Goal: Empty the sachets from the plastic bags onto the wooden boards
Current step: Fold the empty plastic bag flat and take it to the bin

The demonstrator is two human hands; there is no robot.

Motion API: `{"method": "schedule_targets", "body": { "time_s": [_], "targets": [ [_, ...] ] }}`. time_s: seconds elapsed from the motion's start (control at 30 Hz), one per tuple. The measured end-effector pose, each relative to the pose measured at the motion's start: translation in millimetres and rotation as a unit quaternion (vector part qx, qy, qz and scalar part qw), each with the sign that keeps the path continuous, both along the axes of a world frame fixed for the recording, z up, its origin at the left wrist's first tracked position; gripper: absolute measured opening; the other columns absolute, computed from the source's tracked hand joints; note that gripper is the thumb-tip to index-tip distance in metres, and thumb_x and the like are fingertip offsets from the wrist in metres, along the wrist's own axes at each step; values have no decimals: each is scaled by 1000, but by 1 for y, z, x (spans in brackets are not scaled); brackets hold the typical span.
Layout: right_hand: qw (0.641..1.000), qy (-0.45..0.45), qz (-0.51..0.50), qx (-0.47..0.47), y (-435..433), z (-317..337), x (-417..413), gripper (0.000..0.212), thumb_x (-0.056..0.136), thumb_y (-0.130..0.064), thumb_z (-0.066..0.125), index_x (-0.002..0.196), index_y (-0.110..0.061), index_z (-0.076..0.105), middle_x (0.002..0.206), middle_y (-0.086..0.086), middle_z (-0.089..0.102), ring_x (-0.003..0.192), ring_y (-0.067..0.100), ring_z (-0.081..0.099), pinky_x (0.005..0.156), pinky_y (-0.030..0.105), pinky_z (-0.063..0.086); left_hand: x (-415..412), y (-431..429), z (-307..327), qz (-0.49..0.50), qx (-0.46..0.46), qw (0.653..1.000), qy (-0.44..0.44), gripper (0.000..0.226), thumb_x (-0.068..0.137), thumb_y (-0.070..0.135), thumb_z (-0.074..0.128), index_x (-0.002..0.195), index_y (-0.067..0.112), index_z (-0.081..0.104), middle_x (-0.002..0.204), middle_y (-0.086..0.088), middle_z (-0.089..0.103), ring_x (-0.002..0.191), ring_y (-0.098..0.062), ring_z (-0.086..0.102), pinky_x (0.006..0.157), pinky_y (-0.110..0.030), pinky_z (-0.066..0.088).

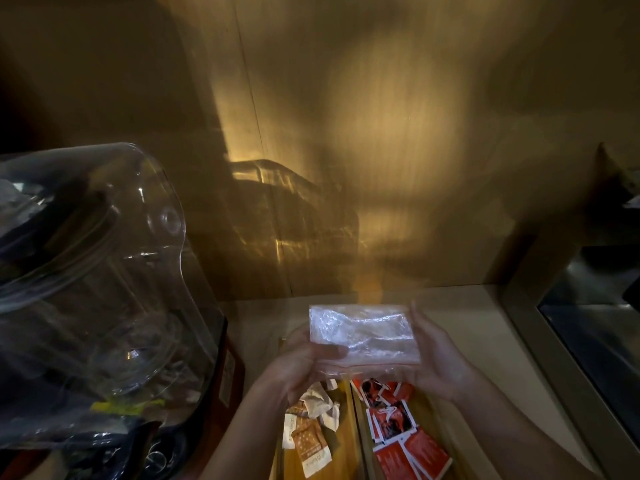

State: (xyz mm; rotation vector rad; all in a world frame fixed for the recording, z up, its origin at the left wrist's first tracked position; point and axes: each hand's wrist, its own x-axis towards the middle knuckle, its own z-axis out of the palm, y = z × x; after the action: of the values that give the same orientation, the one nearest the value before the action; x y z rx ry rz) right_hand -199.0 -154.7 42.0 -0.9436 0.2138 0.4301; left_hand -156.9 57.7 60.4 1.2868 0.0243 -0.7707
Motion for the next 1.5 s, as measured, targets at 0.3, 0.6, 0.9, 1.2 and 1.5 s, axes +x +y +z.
{"method": "schedule_targets", "body": {
  "time_s": [0.3,0.6,0.9,1.2,1.5],
  "targets": [
    [983,-71,-82,-150,18,-9,-16,57,62,-13,80,114,-15,58,105,13,71,87,32,70,59,27,57,-14,2,-5,60,51,993,-92,45,79,3,66,120,14,53,114,-15,66,100,-35,67,92,-55,52],
    [947,-53,-130,-289,47,-22,-35,28,81,-14,66,107,-21,59,79,11,72,58,24,63,59,35,53,-33,26,-21,49,127,989,-65,35,84,7,63,116,9,49,98,-14,66,66,-19,64,54,-26,53],
    [949,-109,-104,-278,75,-22,-42,12,86,-3,57,89,-14,61,55,-2,68,42,6,59,39,16,47,-80,53,-25,222,84,971,-26,8,85,5,60,92,1,58,91,-18,62,80,-27,62,67,-30,55],
    [939,-178,6,-295,108,-49,-67,18,83,-6,61,95,-19,66,74,1,68,52,8,61,39,21,48,-169,83,-42,344,67,936,-23,10,83,3,61,88,12,58,81,-4,71,71,-13,67,68,-25,54],
    [913,-230,147,-302,197,-55,-117,32,86,-21,58,105,-44,48,80,0,69,54,10,66,41,17,47,-269,135,-67,579,79,810,45,22,80,6,67,95,12,53,89,-16,65,71,-23,61,64,-30,50]
  ]
}}
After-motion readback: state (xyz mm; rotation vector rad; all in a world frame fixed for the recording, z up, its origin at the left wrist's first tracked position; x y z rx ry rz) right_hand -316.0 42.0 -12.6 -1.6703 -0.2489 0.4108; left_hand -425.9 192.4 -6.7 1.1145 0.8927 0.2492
